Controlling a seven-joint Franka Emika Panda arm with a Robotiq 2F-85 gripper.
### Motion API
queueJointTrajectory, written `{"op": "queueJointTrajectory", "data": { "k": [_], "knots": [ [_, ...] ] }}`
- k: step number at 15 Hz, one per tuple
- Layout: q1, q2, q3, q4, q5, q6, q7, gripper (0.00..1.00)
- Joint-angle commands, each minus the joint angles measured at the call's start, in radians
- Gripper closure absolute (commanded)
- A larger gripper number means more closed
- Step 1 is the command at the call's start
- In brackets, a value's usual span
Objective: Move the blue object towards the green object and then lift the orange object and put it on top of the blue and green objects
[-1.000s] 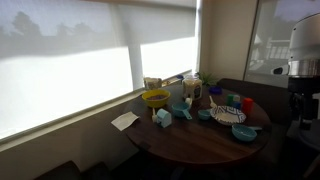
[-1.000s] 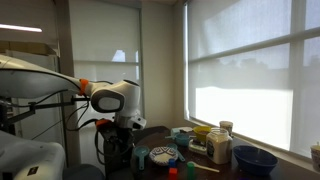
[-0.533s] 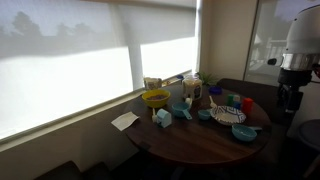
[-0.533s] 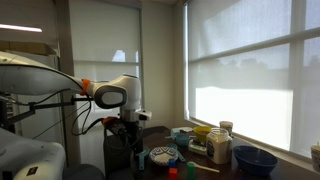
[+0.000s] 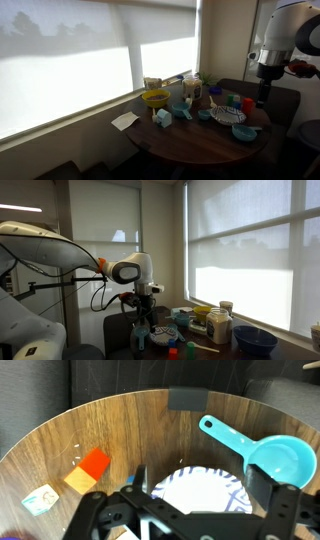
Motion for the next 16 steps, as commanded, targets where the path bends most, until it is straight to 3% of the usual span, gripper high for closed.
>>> {"op": "queueJointTrajectory", "data": {
  "k": [1,5,10,16],
  "knots": [
    [-0.002,0.006,0.003,0.002,0.002,-0.002,-0.002,0.0],
    [-0.002,-0.007,0.002,-0.002,0.002,-0.003,-0.003,0.0],
    [-0.085,0.035,0.023,-0.001,0.002,0.12,0.219,0.0],
    [-0.132,0.107,0.048,0.009,-0.003,0.18,0.376,0.0]
  ]
}}
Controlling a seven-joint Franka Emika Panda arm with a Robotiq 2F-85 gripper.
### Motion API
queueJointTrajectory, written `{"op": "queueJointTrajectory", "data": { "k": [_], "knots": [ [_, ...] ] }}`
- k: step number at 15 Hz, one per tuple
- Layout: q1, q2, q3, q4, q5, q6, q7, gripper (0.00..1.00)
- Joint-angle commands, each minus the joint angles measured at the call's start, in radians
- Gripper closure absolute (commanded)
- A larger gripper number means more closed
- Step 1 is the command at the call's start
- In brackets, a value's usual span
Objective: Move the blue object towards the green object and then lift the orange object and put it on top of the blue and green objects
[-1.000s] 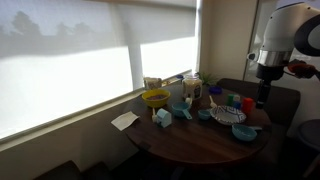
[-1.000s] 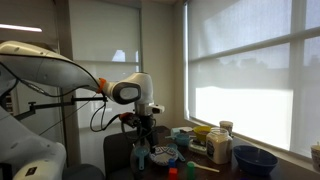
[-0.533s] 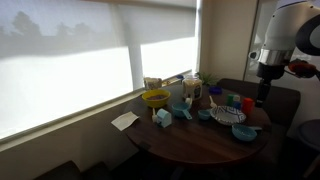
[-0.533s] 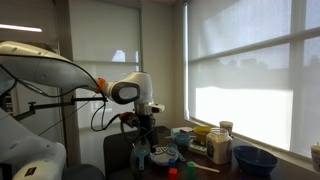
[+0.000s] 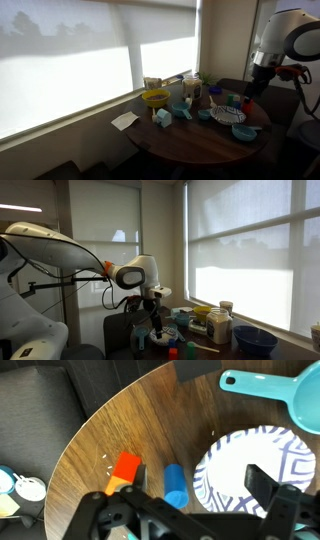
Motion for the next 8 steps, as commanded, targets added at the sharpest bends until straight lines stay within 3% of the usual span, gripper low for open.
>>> {"op": "queueJointTrajectory", "data": {
  "k": [1,8],
  "knots": [
    [-0.033,0.054,0.033,0.013,-0.009,0.055,0.094,0.0],
    [-0.048,0.109,0.031,0.017,0.002,0.124,0.163,0.01]
  ]
}}
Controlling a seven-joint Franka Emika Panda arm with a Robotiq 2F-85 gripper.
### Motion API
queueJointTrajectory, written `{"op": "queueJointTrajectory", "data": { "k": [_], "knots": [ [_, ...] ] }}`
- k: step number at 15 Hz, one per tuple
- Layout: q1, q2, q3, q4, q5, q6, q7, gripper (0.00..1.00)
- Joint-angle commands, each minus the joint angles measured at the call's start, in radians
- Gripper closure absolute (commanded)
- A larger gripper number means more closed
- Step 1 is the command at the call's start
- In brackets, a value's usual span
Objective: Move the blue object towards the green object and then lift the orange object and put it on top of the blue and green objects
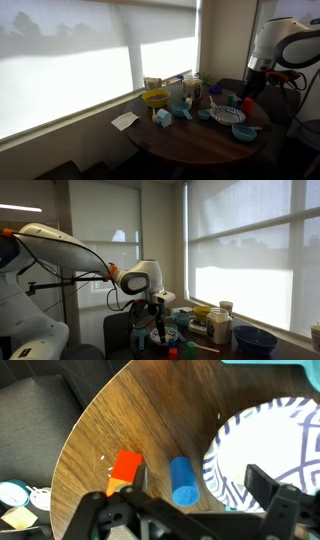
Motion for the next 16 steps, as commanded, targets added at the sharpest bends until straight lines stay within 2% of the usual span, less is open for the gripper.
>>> {"op": "queueJointTrajectory", "data": {
  "k": [1,4,6,7,12,16],
  "knots": [
    [-0.019,0.04,0.016,0.016,0.002,0.038,0.049,0.04],
    [-0.026,0.056,0.015,0.016,-0.002,0.069,0.065,0.1],
    [-0.029,0.062,0.016,0.016,-0.002,0.087,0.079,0.2],
    [-0.03,0.065,0.015,0.016,0.0,0.095,0.084,0.17],
    [-0.033,0.076,0.02,0.011,-0.004,0.133,0.107,0.26],
    [-0.037,0.08,0.02,0.011,-0.004,0.153,0.121,0.5]
  ]
}}
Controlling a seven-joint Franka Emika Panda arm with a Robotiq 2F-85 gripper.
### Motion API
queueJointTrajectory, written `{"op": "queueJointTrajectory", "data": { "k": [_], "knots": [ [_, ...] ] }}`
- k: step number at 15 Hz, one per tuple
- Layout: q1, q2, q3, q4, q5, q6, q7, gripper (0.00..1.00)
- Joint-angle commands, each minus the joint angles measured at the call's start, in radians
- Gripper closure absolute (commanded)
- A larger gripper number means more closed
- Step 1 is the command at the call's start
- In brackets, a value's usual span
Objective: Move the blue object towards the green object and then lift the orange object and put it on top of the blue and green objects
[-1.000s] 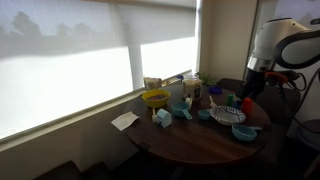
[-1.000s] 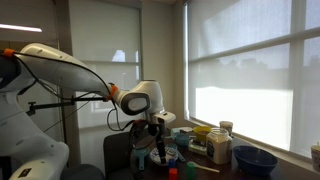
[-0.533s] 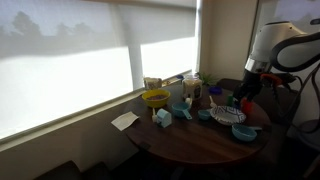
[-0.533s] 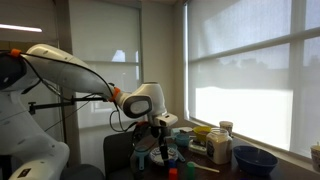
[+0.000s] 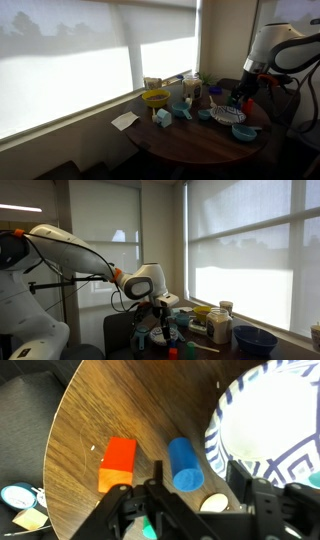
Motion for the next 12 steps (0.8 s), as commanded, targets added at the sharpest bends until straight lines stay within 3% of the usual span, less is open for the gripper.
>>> {"op": "queueJointTrajectory", "data": {
  "k": [1,3,8,12],
  "knots": [
    [-0.02,0.017,0.019,0.009,-0.004,0.027,0.032,0.6],
    [-0.022,0.016,0.02,0.008,-0.005,0.03,0.034,0.75],
    [-0.029,0.016,0.023,0.008,-0.013,0.038,0.041,0.99],
    [-0.036,0.017,0.021,0.009,-0.013,0.04,0.041,1.0]
  ]
}}
